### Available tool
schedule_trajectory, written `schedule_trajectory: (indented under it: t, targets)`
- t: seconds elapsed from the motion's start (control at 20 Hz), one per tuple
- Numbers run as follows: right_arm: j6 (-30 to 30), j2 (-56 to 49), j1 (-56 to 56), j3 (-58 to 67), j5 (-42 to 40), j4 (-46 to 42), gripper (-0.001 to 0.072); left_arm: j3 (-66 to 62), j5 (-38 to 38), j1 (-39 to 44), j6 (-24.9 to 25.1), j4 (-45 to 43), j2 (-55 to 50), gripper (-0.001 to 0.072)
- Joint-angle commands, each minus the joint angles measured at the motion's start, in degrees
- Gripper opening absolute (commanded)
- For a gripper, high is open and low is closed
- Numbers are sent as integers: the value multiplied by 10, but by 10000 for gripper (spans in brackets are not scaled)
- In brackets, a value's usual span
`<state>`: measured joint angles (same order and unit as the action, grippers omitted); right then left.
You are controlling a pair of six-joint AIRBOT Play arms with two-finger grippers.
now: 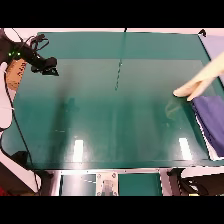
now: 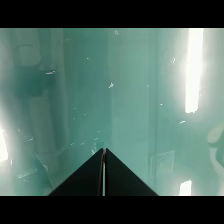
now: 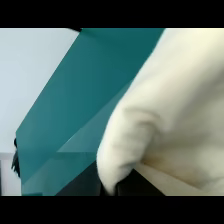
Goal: Fold the shirts.
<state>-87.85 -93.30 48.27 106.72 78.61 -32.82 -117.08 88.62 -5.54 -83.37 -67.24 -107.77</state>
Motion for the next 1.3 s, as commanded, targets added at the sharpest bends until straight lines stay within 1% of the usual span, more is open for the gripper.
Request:
schedule_trajectory:
  t: [0.0,0.15,0.2,0.35,0.5,0.6,0.7,0.85,0.95,1.1,1.2,1.25]
  targets:
    - [-12,4,76,0,9,-9,17,0,6,0,-6,1,0,22]
    - [-13,18,116,0,31,-12,16,0,10,0,-6,1,0,22]
    - [-19,25,124,0,43,-28,16,0,10,0,-7,2,0,22]
    - [-63,56,147,-2,85,-138,16,0,13,0,-6,2,0,22]
    - [-68,85,169,-2,124,-196,15,0,26,0,-6,2,0,22]
    - [-86,106,182,-20,144,-234,14,0,31,0,-6,2,0,22]
    - [-101,137,199,-65,150,-281,15,0,35,0,-6,2,0,23]
    - [-101,161,217,-156,168,-360,15,0,40,0,-6,2,0,22]
    - [-101,164,221,-218,170,-432,16,0,40,0,-6,2,0,23]
    - [-101,164,222,-302,146,-534,17,0,40,0,-6,2,0,23]
    - [-101,164,222,-346,118,-575,18,0,40,0,-6,3,0,23]
    - [-101,164,222,-363,108,-577,99,0,40,0,-6,3,0,23]
